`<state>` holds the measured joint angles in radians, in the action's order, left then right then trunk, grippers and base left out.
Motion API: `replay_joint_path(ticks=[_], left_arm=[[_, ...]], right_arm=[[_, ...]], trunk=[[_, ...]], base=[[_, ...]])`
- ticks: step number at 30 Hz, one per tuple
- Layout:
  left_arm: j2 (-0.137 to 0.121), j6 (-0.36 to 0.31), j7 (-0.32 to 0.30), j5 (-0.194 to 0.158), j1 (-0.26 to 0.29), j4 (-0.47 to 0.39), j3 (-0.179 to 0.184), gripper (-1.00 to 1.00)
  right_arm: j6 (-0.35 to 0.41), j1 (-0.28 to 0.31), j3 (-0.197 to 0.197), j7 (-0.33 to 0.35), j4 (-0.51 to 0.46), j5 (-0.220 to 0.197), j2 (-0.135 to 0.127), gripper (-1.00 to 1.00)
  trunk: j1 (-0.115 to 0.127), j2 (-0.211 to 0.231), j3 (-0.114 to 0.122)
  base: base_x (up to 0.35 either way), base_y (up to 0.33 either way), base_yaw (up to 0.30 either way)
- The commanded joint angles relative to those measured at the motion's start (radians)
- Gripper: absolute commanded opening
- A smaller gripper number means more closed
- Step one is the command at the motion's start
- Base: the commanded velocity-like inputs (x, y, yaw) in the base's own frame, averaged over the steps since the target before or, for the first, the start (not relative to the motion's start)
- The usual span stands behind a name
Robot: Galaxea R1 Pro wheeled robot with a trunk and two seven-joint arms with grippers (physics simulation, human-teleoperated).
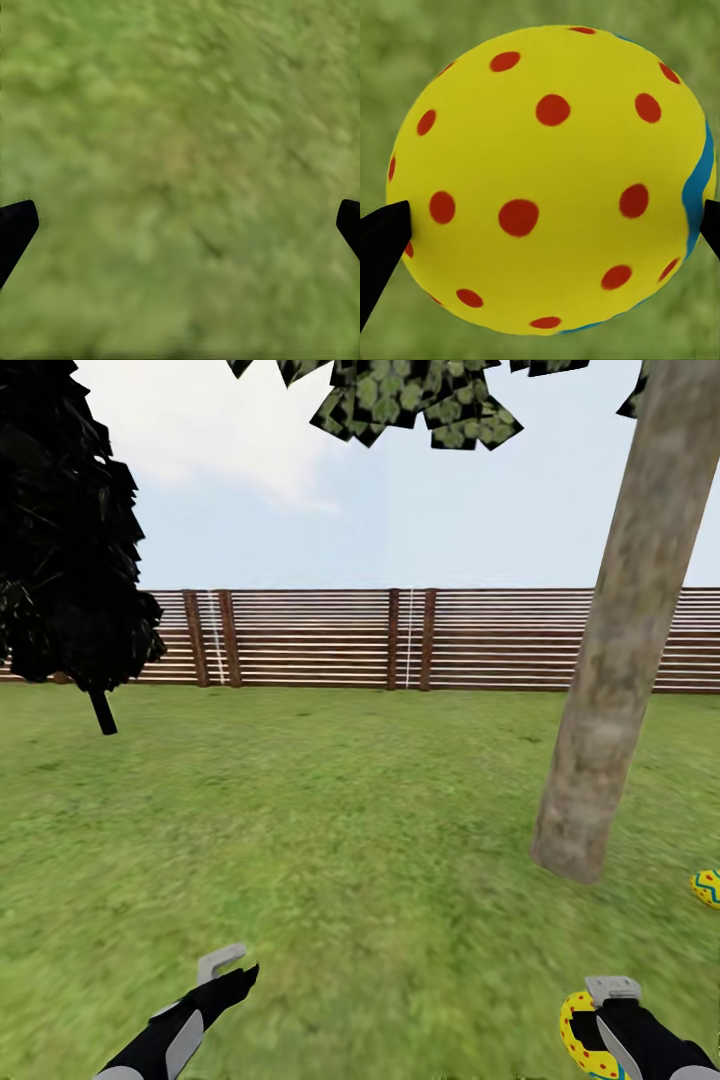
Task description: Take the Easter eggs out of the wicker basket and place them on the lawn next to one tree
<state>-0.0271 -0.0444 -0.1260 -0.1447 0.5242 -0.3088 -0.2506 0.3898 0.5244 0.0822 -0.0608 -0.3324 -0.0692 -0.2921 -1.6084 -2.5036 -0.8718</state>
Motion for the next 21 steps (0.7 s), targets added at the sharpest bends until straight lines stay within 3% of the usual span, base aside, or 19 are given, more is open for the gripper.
replay_joint_path(ticks=[1,21], left_arm=[[0.001,-0.005,-0.006,-0.01,0.0,0.0,-0.004,1.0],[0.001,-0.005,-0.006,-0.01,0.0,0.0,-0.004,1.0]], right_arm=[[0.006,0.0,0.008,-0.005,-0.002,-0.008,-0.001,-1.0],[0.006,0.0,0.01,-0.005,-0.002,-0.008,0.001,-1.0]], trunk=[[0.0,-0.001,-0.005],[-0.009,-0.005,-0.082]], base=[[0.0,0.0,0.0],[0.0,0.0,0.0]])
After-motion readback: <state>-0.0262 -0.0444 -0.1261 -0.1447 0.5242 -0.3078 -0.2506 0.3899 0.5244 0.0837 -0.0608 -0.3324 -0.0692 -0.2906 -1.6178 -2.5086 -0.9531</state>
